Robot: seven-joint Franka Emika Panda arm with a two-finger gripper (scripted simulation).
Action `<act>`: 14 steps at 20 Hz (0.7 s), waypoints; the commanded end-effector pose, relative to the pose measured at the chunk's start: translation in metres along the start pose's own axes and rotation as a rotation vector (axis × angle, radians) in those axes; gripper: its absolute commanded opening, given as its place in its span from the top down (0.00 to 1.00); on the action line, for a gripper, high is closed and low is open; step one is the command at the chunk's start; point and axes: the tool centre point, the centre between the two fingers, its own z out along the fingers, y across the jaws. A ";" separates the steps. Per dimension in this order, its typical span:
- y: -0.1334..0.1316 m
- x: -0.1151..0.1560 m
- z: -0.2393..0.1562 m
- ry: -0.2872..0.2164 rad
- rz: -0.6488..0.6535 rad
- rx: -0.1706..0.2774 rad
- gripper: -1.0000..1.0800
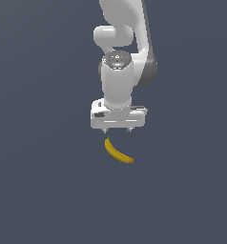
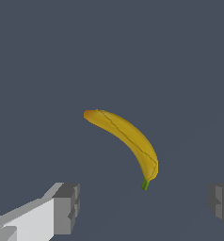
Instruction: Pick up the object and move it to a goal position.
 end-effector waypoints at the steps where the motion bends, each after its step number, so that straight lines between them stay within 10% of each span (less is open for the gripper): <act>1: 0.000 0.000 0.000 0.000 0.000 0.000 0.04; 14: -0.001 0.005 -0.009 0.001 -0.020 0.007 0.04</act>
